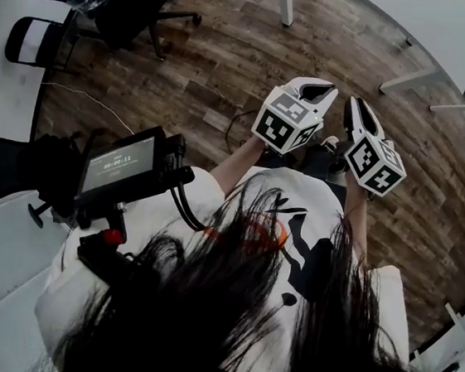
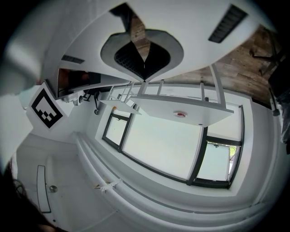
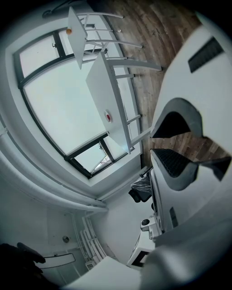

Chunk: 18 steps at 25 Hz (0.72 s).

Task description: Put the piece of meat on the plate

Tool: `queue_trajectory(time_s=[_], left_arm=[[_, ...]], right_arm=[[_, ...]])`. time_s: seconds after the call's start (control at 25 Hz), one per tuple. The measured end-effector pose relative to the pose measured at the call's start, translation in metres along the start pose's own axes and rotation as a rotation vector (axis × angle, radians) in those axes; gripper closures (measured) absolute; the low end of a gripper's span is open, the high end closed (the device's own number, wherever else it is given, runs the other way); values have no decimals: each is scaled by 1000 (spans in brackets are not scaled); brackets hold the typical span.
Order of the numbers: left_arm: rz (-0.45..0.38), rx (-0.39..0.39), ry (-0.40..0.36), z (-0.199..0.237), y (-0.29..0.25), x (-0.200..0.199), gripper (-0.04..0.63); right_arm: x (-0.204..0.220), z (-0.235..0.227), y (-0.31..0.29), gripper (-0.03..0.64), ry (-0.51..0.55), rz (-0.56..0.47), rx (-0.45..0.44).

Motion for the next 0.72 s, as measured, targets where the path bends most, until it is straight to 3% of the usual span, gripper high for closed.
queue_trajectory(time_s=[0.48,0.72], left_arm=[[-65,-72,36,10,-3,-28,589],[-68,-104,15,-97,-24,-3,589]], right_arm=[[-37,8,-16,538,68,15,-55],[-39,-51,67,538,88,14,-109]])
Point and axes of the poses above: the fingertips, and each gripper's own axes: y backward along the fingers, z to its left, x out of its underside, the point moved 9 cm from there along y, backward along the fingers, and after that the axes turned 6 degrees about -z, right-handed, at the moved point
